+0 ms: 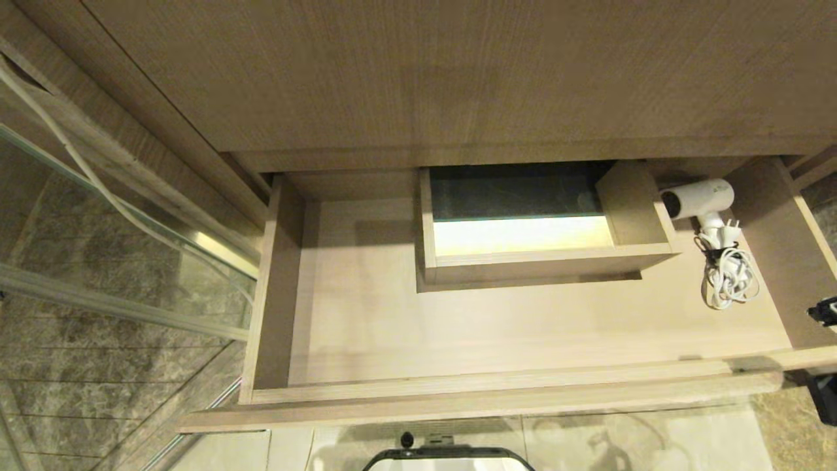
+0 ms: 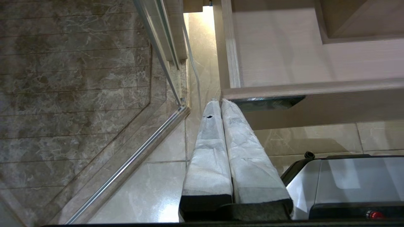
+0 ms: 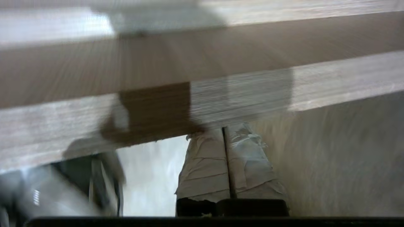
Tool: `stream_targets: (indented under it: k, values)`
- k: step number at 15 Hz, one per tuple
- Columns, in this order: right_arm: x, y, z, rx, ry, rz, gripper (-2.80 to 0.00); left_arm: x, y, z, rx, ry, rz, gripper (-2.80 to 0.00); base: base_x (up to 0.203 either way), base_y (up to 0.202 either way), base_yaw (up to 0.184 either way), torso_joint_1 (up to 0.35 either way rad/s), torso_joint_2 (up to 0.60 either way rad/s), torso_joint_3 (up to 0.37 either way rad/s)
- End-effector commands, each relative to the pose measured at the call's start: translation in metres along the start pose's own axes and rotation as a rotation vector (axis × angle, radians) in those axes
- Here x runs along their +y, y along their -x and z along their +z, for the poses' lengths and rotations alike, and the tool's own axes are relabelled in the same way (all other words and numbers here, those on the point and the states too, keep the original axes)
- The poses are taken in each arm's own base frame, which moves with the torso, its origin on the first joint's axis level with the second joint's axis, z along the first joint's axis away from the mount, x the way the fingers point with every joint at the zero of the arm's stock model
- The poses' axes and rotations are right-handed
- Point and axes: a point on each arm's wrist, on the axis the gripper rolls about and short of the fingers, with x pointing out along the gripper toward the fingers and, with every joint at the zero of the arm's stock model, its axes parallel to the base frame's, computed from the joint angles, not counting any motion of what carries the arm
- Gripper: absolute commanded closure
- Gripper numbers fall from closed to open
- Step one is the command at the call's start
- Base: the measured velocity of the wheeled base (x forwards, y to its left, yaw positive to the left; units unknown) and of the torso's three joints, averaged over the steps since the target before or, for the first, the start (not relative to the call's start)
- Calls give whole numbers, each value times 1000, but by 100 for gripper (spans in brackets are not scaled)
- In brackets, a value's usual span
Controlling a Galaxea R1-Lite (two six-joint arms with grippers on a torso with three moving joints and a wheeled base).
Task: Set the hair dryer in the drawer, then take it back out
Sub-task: Close the drawer, then pull open the drawer
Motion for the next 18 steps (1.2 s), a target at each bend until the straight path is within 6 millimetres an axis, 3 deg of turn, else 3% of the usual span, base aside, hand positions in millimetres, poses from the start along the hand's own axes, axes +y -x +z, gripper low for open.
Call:
stream_targets:
  k: [1,4,6,9,11,15,18]
  values:
    - [-26,-8,61,-253,-56,-70,0,0,0,0,2,0,0,0,0,0,0,0,0,0]
    - [-47,-11,127,-536,-177,-105,0,0,0,0,1,0,-1,0,0,0,0,0,0,0]
    - [-52,-9,143,-614,-199,-115,0,0,0,0,-1,0,0,0,0,0,0,0,0,0]
    - [-47,12,118,-435,-194,-64,0,0,0,0,-1,0,0,0,0,0,0,0,0,0]
    - [-39,40,96,-325,-188,-23,0,0,0,0,0,0,-1,0,0,0,0,0,0,0]
    - [-17,96,62,-353,-158,39,0,0,0,0,-1,0,0,0,0,0,0,0,0,0]
    - [3,139,24,-467,-124,75,0,0,0,0,1,0,-1,0,0,0,0,0,0,0]
